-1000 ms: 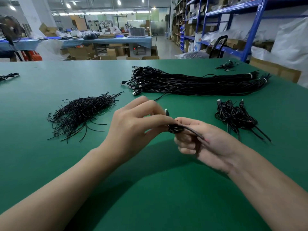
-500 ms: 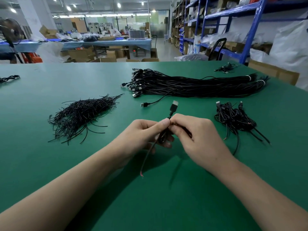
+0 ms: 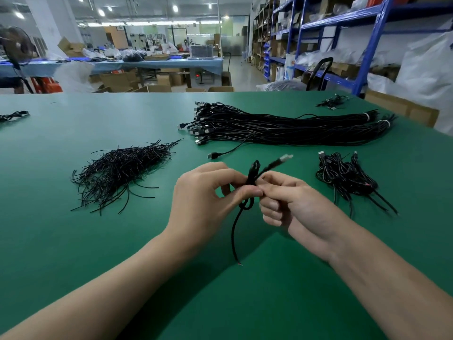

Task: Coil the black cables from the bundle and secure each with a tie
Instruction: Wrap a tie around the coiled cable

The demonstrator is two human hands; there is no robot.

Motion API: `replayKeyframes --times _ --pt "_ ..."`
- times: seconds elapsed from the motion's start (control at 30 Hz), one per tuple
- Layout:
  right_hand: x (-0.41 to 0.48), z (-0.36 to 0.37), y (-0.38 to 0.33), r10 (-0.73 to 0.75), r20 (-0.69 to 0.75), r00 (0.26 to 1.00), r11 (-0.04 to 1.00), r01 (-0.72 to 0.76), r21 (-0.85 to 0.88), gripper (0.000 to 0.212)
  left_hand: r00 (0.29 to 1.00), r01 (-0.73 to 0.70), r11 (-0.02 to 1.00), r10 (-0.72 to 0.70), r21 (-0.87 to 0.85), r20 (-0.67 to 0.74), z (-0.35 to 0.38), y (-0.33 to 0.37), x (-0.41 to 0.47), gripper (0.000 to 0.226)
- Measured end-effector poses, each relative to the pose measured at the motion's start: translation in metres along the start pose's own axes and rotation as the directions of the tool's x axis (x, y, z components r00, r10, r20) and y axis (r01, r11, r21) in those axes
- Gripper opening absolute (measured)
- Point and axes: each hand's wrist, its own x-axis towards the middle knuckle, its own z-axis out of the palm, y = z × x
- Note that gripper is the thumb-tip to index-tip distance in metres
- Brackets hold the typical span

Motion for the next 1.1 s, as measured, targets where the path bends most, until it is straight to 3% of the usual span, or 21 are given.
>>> replayKeyframes --times 0.13,0.2,0.27,0.3,0.37,0.47,0.53,0.6,0.77,0.9,1.0,1.1 --pt "-0.005 -0.008 -0.007 0.128 0.133 0.983 0.966 -0.154 0.21 0.006 0.956 -0.288 0.951 0.291 0.109 -0.016 -0.003 -0.001 0.004 0.019" --pt "-0.007 -0.011 -0.008 0.138 0.213 0.967 0.955 -0.187 0.231 0.007 0.936 -0.351 0.929 0.353 0.12 0.004 -0.007 -0.005 0.006 0.016" --pt "-0.006 -0.011 -0.006 0.124 0.222 0.967 0.963 -0.171 0.207 0.007 0.971 -0.236 0.972 0.235 0.014 0.036 -0.007 -0.008 0.006 0.016" --pt "-0.005 -0.01 -0.005 0.107 0.198 0.974 0.976 -0.142 0.168 0.007 0.993 -0.086 0.99 0.094 -0.108 0.072 -0.007 -0.008 0.005 0.017" --pt "-0.002 -0.008 -0.002 0.071 0.12 0.99 0.997 -0.075 0.028 0.014 0.965 0.241 0.91 -0.186 -0.338 0.185 -0.003 -0.008 0.004 0.019" --pt "0.0 -0.007 0.002 -0.026 -0.018 1.0 0.965 0.02 -0.263 0.042 0.901 0.434 0.79 -0.372 -0.432 0.225 0.003 -0.009 0.002 0.027" --pt "0.001 -0.005 0.003 -0.135 -0.055 0.989 0.881 0.095 -0.463 0.051 0.869 0.493 0.722 -0.442 -0.486 0.225 0.005 -0.01 0.002 0.032" --pt "0.001 -0.002 0.009 -0.217 0.0 0.976 0.795 0.177 -0.58 0.042 0.841 0.533 0.651 -0.48 -0.54 0.25 0.006 -0.012 0.002 0.037" --pt "0.004 0.007 0.016 -0.284 -0.005 0.959 0.775 0.226 -0.59 0.018 0.822 0.566 0.575 -0.449 -0.59 0.351 0.007 -0.009 0.0 0.024" --pt "0.002 0.003 0.009 -0.243 -0.028 0.97 0.814 0.188 -0.549 0.017 0.807 0.589 0.569 -0.457 -0.574 0.374 0.007 -0.009 -0.002 0.03" --pt "0.001 -0.02 -0.018 -0.208 -0.171 0.963 0.829 0.08 -0.553 0.026 0.777 0.629 0.615 -0.492 -0.475 0.393 0.008 -0.013 -0.003 0.042" --pt "0.004 -0.057 -0.051 -0.317 -0.367 0.875 0.701 -0.045 -0.711 0.034 0.769 0.639 0.624 -0.497 -0.45 0.402 0.009 -0.017 -0.004 0.038"
